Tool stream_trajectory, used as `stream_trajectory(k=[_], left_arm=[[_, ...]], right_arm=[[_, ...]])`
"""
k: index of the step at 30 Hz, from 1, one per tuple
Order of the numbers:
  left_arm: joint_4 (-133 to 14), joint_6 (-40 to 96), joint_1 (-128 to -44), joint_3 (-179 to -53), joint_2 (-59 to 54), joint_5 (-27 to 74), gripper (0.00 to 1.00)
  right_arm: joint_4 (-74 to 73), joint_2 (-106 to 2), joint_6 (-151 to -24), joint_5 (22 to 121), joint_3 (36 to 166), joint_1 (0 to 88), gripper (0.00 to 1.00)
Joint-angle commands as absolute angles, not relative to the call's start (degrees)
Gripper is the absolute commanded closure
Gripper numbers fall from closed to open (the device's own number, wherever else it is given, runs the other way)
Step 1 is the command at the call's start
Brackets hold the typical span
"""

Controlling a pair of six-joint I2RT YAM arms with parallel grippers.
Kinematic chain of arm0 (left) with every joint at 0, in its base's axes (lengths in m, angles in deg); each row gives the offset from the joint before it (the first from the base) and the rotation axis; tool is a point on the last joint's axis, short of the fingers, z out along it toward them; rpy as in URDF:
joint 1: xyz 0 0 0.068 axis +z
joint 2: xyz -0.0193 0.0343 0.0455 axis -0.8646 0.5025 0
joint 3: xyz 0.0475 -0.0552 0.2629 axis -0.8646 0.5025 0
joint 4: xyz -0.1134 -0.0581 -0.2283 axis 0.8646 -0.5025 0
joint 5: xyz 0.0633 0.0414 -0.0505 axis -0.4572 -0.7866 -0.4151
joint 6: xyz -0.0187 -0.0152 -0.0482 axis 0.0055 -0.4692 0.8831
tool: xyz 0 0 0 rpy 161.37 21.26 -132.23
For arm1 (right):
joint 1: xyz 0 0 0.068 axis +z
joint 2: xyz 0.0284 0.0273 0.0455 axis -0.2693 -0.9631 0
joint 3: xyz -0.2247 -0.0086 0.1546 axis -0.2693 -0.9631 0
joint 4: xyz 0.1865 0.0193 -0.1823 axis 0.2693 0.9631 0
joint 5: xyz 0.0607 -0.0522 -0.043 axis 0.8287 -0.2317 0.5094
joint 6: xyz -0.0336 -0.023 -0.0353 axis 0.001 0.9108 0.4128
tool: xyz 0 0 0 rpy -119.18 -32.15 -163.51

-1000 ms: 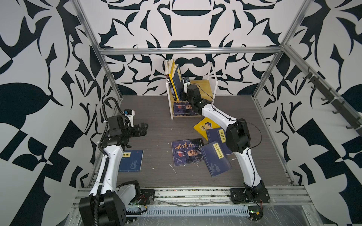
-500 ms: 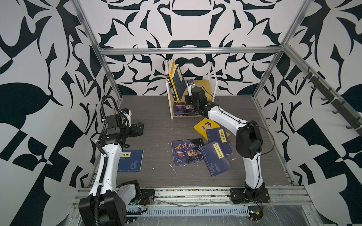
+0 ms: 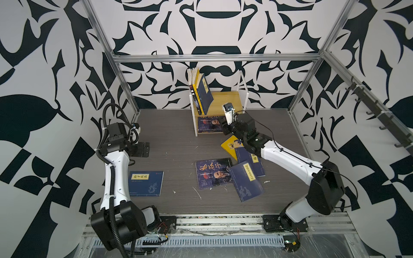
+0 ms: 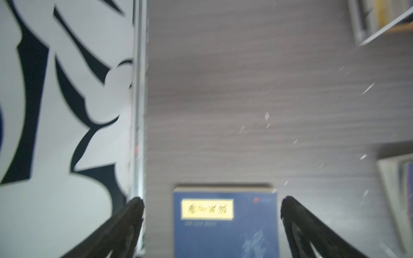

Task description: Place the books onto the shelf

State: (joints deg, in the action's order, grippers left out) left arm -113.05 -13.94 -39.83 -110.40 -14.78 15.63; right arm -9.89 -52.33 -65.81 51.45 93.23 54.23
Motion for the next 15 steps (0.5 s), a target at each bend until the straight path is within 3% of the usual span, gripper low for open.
stream_trajectory(k=[1, 11, 15], left_arm=[[-123.3, -25.5, -38.0, -111.0, -14.2, 12.4, 0.00], [-127.8, -45.9, -25.1, -101.2, -13.9, 7.6, 0.00], [-128.4, -55.1, -18.5, -98.3, -12.8, 6.9, 0.00]], right_arm=[[-13.8, -50.5, -65.6, 53.6, 89.7, 57.8, 0.44], [-20.2, -59.3, -59.4, 63.2, 87.1, 67.9, 0.40], [-20.9, -63.9, -60.7, 73.8, 88.9, 69.0, 0.27]])
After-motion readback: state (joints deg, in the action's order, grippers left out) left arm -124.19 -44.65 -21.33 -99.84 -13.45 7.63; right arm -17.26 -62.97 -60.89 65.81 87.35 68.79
